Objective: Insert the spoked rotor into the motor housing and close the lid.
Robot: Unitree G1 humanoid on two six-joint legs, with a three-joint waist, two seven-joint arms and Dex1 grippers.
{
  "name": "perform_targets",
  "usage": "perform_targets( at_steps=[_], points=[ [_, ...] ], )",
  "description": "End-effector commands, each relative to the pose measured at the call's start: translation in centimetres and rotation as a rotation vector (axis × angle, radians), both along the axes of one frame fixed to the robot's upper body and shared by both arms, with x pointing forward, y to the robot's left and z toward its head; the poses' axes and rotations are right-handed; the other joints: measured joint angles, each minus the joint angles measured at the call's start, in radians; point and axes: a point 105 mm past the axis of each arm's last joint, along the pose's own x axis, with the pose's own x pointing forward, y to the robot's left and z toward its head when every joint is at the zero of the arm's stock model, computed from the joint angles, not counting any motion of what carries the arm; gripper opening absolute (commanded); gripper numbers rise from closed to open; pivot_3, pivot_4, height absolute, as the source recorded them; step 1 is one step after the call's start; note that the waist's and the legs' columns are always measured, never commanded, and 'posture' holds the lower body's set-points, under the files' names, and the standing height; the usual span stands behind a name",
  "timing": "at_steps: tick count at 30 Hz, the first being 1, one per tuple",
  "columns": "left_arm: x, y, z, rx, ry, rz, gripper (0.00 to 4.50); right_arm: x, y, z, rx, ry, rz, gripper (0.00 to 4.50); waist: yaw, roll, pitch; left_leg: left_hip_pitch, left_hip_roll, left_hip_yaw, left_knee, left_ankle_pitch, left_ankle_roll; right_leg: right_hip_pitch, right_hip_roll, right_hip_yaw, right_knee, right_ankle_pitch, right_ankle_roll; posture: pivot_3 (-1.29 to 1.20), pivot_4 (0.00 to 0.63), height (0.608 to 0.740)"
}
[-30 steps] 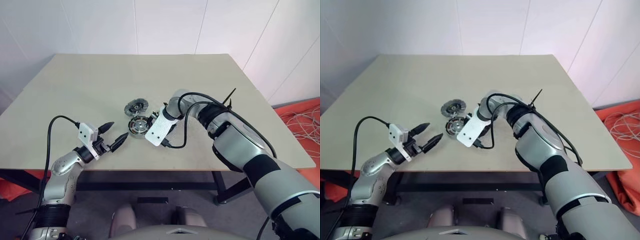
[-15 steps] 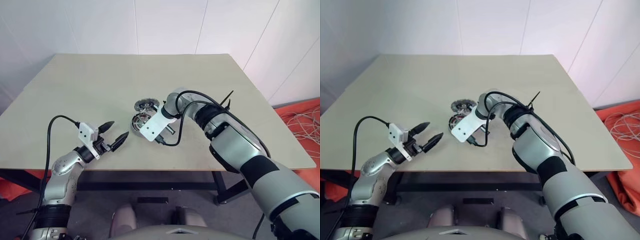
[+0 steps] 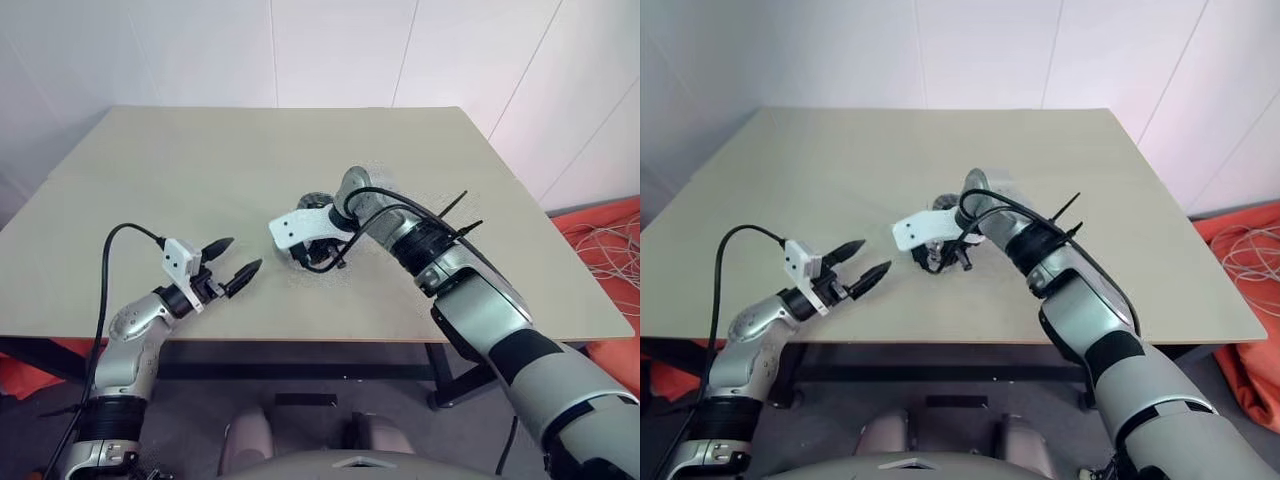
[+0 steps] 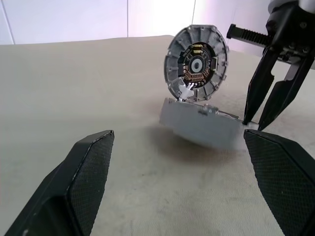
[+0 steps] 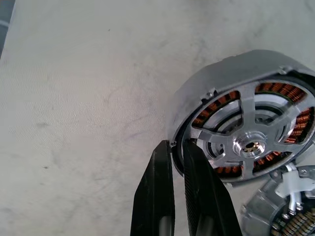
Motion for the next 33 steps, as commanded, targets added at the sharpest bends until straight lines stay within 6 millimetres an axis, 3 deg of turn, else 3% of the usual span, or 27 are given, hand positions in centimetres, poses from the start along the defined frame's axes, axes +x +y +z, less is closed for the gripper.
perform_targets(
  at_steps=[1,5,10,14,20,27,33],
  points=[
    [0.4,-0.3,1.2,0.007,-0.058,-0.020,4.50,-0.4,0.6,2.1,0.070,0.007,-0.071,0.02,0.001,0.000,0.000,0.000,0.000,0.000,0.000,0.000,0.000,0.000,0.000,0.000,0.000,0.000,0.000,0.00,0.000,0.740],
    [0.7,-0.4,1.3,0.008,-0.062,-0.027,4.50,-1.1,0.6,0.8,0.077,0.040,-0.079,0.02,0.006,0.000,0.000,0.001,0.000,0.000,-0.001,0.000,0.000,0.000,0.000,0.000,0.000,0.000,0.000,0.00,0.000,0.740],
    [0.8,-0.4,1.3,0.010,-0.065,-0.029,4.50,-1.6,1.5,0.6,0.128,0.069,-0.074,0.02,0.015,0.000,0.000,0.001,0.000,0.000,-0.001,0.000,0.000,0.000,0.000,0.000,0.000,0.000,0.000,0.00,0.000,0.740],
    [0.8,-0.4,1.3,0.012,-0.068,-0.025,4.50,-0.6,2.3,0.5,0.164,0.036,-0.130,0.02,0.017,0.000,0.000,0.002,0.000,0.000,-0.001,0.000,-0.001,0.000,0.000,0.000,0.000,0.000,0.000,0.00,0.000,0.740],
    [0.7,-0.4,1.2,0.010,-0.066,-0.019,4.50,-0.4,2.2,0.6,0.157,0.012,-0.111,2.05,0.020,0.000,0.000,0.002,0.000,0.000,-0.001,0.000,-0.001,0.001,0.000,0.000,0.000,0.000,0.000,0.00,0.000,0.740],
    [0.7,-0.6,1.1,0.006,-0.063,-0.024,4.50,-1.4,2.8,3.1,0.193,-0.032,-0.012,4.45,0.020,0.000,0.000,0.002,0.000,0.000,-0.001,0.000,-0.001,0.001,0.000,0.000,0.000,0.000,0.000,0.00,0.000,0.740],
    [0.9,-0.8,1.2,0.007,-0.066,-0.031,4.50,-1.8,1.4,3.1,0.128,-0.124,0.126,4.45,0.021,0.000,0.000,0.006,0.000,0.000,-0.001,0.000,-0.001,0.005,0.000,0.000,0.000,0.000,0.000,0.00,0.000,0.740]
  ],
)
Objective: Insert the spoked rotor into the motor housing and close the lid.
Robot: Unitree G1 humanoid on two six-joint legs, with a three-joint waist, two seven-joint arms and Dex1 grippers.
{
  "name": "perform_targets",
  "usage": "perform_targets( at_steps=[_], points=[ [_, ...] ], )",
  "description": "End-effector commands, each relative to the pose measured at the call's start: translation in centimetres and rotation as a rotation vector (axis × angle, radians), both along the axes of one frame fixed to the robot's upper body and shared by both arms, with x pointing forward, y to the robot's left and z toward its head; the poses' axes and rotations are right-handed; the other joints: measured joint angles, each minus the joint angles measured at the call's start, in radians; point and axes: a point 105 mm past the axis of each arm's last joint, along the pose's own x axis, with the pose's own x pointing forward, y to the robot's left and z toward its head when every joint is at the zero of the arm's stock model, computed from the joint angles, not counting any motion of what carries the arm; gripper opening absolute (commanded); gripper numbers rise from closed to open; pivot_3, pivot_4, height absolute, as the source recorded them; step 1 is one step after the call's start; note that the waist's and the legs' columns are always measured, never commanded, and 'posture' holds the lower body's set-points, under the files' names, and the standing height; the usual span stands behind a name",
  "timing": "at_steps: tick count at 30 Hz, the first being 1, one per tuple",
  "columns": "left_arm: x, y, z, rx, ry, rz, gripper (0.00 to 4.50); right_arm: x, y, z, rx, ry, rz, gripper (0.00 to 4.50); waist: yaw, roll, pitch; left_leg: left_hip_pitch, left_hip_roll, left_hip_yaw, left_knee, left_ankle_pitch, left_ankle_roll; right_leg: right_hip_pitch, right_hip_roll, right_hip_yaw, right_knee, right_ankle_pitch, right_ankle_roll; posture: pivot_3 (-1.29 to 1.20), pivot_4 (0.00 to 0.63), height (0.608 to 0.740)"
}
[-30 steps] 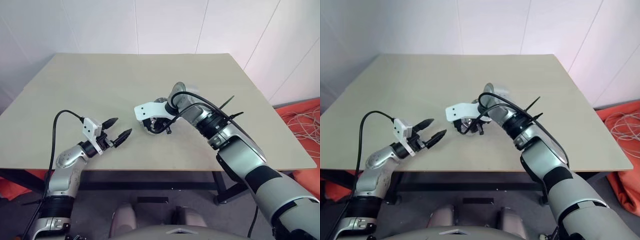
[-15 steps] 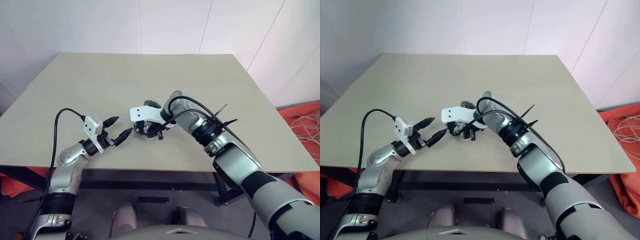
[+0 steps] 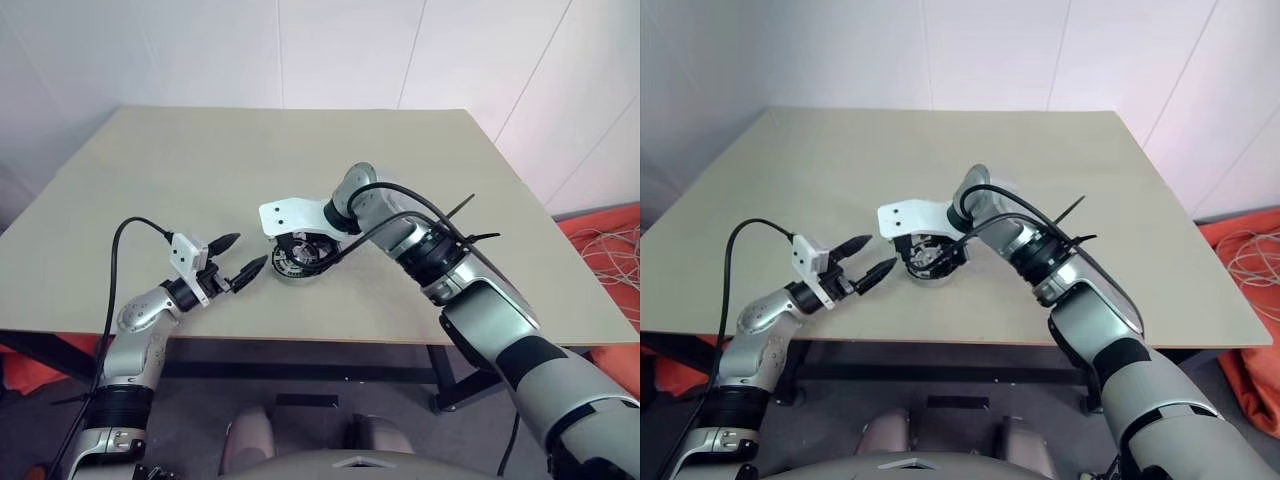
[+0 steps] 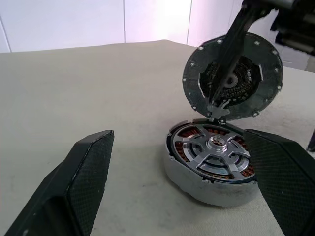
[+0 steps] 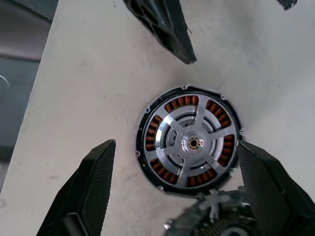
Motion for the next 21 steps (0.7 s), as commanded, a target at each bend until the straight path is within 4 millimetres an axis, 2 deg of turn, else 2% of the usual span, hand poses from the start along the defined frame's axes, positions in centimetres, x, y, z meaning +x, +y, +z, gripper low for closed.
perform_targets(
  at_steps=[1,7,14,21],
  points=[
    [0.3,-0.1,1.0,0.004,-0.045,-0.007,4.50,-0.3,-0.4,0.6,-0.038,-0.095,0.108,4.45,0.001,0.000,0.000,0.001,0.000,0.000,0.000,0.000,0.000,0.001,0.000,0.000,0.000,0.000,0.000,0.00,0.000,0.740],
    [0.4,-0.2,1.1,0.006,-0.046,-0.010,4.50,0.1,-1.8,-1.1,-0.109,-0.154,0.159,4.45,-0.001,0.000,0.000,0.002,0.000,0.000,0.000,0.000,0.000,0.002,0.000,0.000,0.000,0.000,0.000,0.00,0.000,0.740],
    [0.5,-0.2,1.1,0.006,-0.050,-0.011,4.50,0.2,-2.3,-2.9,-0.160,-0.199,0.215,4.45,-0.001,0.000,0.000,0.002,0.000,0.000,0.000,0.000,0.000,0.002,0.000,0.000,0.000,0.000,0.000,0.00,0.000,0.740],
    [0.5,-0.2,1.2,0.007,-0.054,-0.012,4.50,0.3,-2.4,-3.7,-0.177,-0.226,0.255,4.45,-0.002,-0.001,0.000,0.004,0.000,0.000,0.000,0.000,0.000,0.004,0.000,0.000,0.000,0.000,0.000,0.00,0.000,0.740]
  ],
)
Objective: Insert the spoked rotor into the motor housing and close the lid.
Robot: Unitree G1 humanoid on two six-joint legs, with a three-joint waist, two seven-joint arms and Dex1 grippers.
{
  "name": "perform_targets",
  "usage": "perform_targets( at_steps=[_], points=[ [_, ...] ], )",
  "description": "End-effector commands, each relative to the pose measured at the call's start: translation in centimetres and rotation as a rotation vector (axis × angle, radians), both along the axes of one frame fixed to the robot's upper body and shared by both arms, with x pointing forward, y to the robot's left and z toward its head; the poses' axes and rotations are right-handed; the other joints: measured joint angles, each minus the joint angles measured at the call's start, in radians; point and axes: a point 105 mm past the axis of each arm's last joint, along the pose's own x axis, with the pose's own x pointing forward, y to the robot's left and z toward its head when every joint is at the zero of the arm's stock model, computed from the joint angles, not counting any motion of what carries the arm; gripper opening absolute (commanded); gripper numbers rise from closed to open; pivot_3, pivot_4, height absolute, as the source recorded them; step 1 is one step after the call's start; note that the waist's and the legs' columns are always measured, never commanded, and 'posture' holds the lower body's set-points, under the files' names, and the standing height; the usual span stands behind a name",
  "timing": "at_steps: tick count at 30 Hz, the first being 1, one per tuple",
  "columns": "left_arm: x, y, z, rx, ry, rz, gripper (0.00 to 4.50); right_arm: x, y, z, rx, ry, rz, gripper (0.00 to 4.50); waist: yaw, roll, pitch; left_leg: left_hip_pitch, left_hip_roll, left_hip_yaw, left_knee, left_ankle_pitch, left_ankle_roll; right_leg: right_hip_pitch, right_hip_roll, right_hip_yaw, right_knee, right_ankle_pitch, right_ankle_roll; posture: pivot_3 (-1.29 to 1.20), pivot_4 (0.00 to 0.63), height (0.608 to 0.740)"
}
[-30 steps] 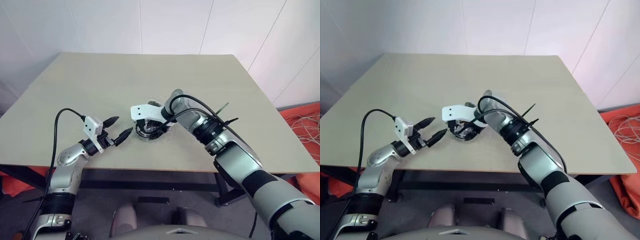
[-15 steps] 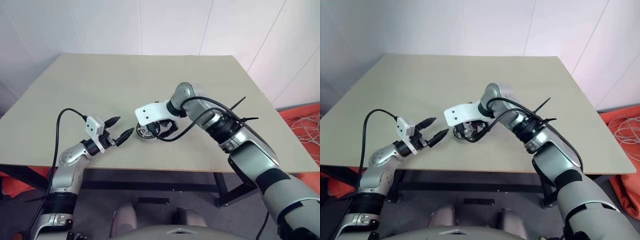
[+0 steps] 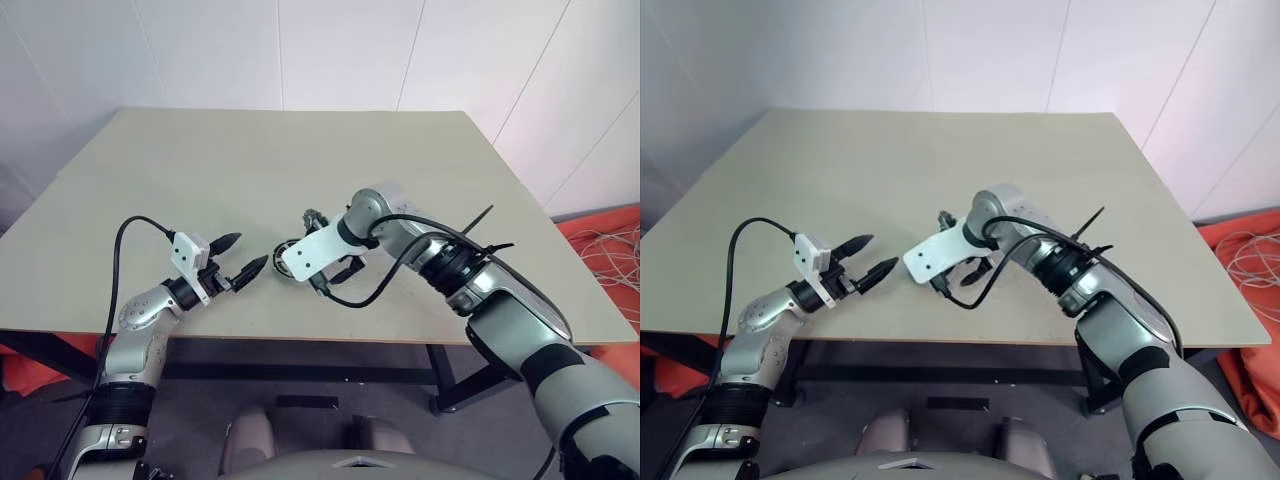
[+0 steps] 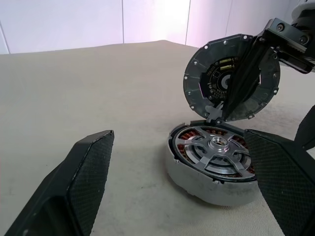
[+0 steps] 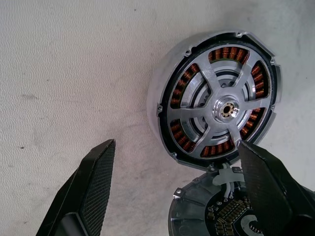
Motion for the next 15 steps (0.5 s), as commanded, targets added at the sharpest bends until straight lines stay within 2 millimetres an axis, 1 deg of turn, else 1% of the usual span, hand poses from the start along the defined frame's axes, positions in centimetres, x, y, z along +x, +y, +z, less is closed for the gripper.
perform_targets(
  at_steps=[1,3,5,8,9,11,15],
  points=[
    [0.3,-0.1,1.3,0.005,-0.057,-0.009,4.50,-0.1,0.2,-0.3,-0.002,-0.009,0.031,4.45,0.000,0.000,0.000,0.000,0.000,0.000,0.000,0.000,0.000,0.000,0.000,0.000,0.000,0.000,0.000,0.00,0.000,0.740],
    [0.3,-0.1,1.3,0.005,-0.057,-0.009,4.50,-0.3,0.8,0.0,0.027,-0.021,0.056,4.45,0.000,0.000,0.000,0.000,0.000,0.000,0.000,0.000,0.000,0.000,0.000,0.000,0.000,0.000,0.000,0.00,0.000,0.740],
    [0.3,-0.1,1.3,0.005,-0.058,-0.009,4.50,0.0,1.5,0.7,0.064,-0.046,0.051,4.45,-0.003,0.000,0.000,0.000,0.000,0.000,0.000,0.000,0.000,0.000,0.000,0.000,0.000,0.000,0.000,0.00,0.000,0.740],
    [0.3,-0.1,1.3,0.007,-0.057,-0.010,4.50,0.0,2.1,2.7,0.106,-0.076,0.056,4.45,-0.002,0.000,0.000,0.000,0.000,0.000,0.000,0.000,0.000,0.000,0.000,0.000,0.000,0.000,0.000,0.00,0.000,0.740],
    [0.2,-0.1,1.3,0.007,-0.057,-0.011,4.50,-0.3,2.2,3.5,0.116,-0.075,0.064,4.45,-0.002,0.000,0.000,0.000,0.000,0.000,0.000,0.000,0.000,0.000,0.000,0.000,0.000,0.000,0.000,0.00,0.000,0.740],
    [0.2,-0.1,1.3,0.007,-0.056,-0.012,4.50,-0.9,2.3,4.5,0.127,-0.068,0.075,4.45,0.000,0.000,0.000,-0.001,0.000,0.000,0.000,0.000,0.000,-0.001,0.000,0.000,0.000,0.000,0.000,0.00,0.000,0.740],
    [0.3,-0.2,1.3,0.006,-0.056,-0.016,4.50,-2.1,2.1,5.7,0.127,-0.057,0.093,4.45,0.001,0.000,0.000,-0.001,0.000,0.000,0.000,0.000,0.000,-0.001,0.000,0.000,0.000,0.000,0.000,0.00,0.000,0.740]
  ],
)
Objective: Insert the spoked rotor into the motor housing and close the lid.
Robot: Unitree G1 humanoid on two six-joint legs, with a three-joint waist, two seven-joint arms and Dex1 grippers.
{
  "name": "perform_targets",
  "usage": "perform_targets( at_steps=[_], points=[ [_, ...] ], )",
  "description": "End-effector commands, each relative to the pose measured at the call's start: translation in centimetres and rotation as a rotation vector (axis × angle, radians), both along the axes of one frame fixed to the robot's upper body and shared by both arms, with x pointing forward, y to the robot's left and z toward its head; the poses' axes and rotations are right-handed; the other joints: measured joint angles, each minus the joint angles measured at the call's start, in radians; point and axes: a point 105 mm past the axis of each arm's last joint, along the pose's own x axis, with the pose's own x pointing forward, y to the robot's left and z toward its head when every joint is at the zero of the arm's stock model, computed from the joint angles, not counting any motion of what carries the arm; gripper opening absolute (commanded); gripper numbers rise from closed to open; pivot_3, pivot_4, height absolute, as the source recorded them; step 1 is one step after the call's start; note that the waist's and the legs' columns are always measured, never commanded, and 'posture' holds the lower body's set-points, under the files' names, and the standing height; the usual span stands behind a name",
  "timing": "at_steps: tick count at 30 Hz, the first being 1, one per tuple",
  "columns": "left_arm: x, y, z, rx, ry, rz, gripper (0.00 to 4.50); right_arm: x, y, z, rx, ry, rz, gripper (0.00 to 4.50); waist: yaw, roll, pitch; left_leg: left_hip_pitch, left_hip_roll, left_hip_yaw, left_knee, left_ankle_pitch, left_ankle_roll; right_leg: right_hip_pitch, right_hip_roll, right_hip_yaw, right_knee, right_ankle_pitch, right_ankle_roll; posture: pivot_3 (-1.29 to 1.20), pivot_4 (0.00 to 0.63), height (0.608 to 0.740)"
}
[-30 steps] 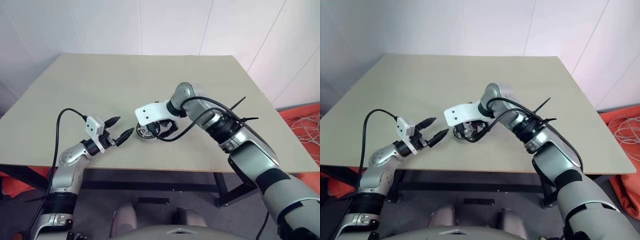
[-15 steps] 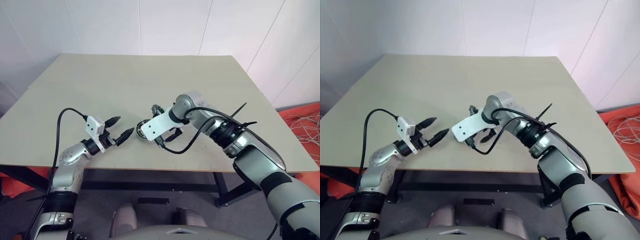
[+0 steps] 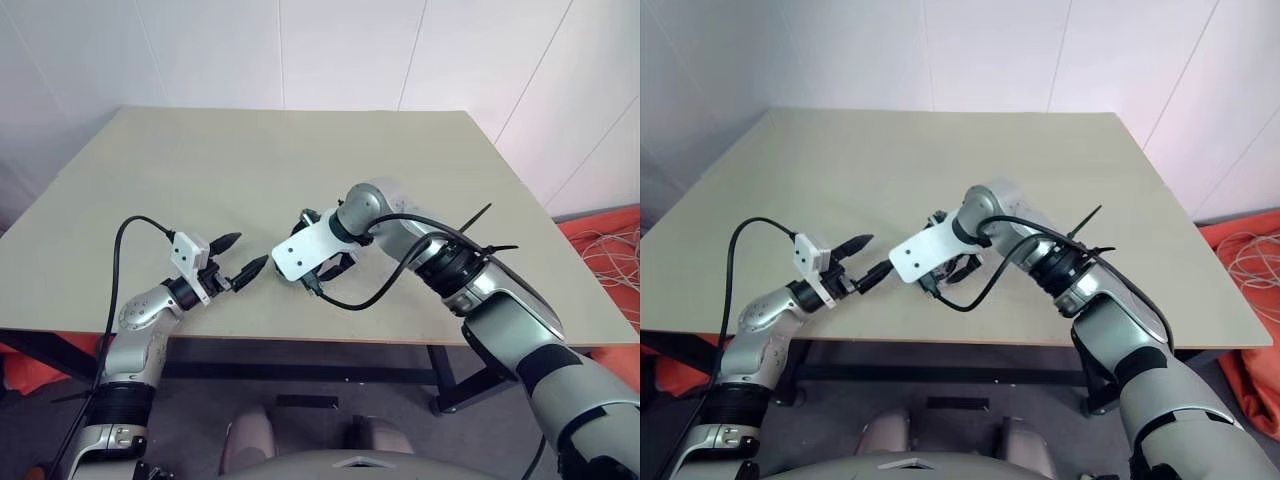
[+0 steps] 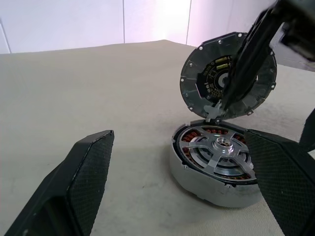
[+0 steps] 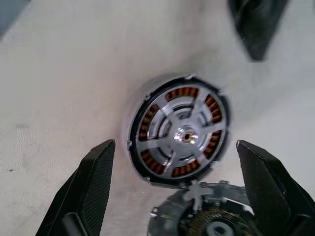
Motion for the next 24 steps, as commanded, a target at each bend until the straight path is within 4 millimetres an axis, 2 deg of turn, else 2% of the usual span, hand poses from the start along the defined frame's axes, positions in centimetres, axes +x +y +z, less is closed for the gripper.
perform_targets(
  at_steps=[1,8,16,24],
  points=[
    [0.3,-0.2,1.3,0.005,-0.054,-0.015,4.50,-0.8,0.0,2.8,0.024,-0.039,0.032,4.45,0.000,0.000,0.000,0.000,0.000,0.000,0.000,0.000,0.000,0.000,0.000,0.000,0.000,0.000,0.000,0.00,0.000,0.740],
    [0.5,-0.3,1.3,0.007,-0.056,-0.018,4.50,-1.7,-0.6,2.2,-0.022,-0.020,0.045,4.45,0.000,0.000,0.000,0.001,0.000,0.000,0.000,0.000,0.000,0.001,0.000,0.000,0.000,0.000,0.000,0.00,0.000,0.740],
    [0.6,-0.2,1.4,0.010,-0.059,-0.019,4.50,-0.4,-1.5,-1.7,-0.091,0.009,-0.021,4.45,-0.001,0.000,0.000,0.000,0.000,0.000,0.000,0.000,0.000,0.000,0.000,0.000,0.000,0.000,0.000,0.00,0.000,0.740],
    [-0.1,1.1,1.5,0.014,-0.066,-0.001,4.50,-0.3,-1.2,-3.1,-0.111,0.046,-0.047,4.45,-0.002,0.000,0.000,0.000,0.000,0.000,0.000,0.000,0.000,0.000,0.000,0.000,0.000,0.000,0.000,0.00,0.000,0.740]
  ],
)
